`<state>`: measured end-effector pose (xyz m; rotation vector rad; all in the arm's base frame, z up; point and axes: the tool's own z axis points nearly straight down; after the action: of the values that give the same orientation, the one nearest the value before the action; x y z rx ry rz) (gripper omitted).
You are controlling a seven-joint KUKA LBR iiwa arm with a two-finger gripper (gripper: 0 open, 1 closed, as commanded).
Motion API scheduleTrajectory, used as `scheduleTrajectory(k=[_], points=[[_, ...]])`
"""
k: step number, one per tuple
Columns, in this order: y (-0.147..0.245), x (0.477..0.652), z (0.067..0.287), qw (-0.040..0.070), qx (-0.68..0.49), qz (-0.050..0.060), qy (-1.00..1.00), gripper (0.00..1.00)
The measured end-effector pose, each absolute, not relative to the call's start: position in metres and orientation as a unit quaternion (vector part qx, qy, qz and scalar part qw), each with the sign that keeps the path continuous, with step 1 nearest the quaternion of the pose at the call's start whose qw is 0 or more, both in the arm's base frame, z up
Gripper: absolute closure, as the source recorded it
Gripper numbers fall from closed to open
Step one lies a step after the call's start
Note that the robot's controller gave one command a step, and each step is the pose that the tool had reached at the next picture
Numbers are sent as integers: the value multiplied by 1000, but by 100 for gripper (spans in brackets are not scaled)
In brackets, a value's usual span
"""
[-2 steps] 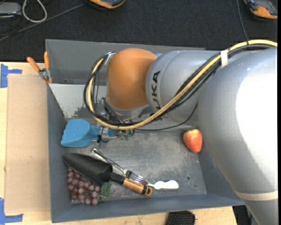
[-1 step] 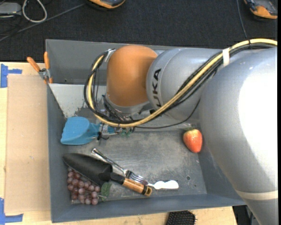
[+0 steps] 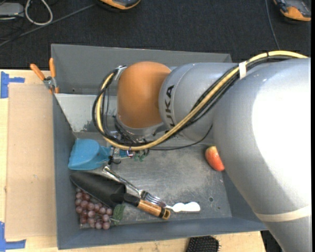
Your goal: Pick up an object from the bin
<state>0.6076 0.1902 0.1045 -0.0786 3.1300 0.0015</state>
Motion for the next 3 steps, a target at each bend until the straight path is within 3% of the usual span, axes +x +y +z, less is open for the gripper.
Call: scheduleTrajectory(k=[1, 2, 3], points=[[190, 602, 131, 1, -21, 0, 1000, 100], [191, 614, 115, 7, -81, 1, 997, 100], [191, 605, 157, 3, -68, 1, 998, 100]])
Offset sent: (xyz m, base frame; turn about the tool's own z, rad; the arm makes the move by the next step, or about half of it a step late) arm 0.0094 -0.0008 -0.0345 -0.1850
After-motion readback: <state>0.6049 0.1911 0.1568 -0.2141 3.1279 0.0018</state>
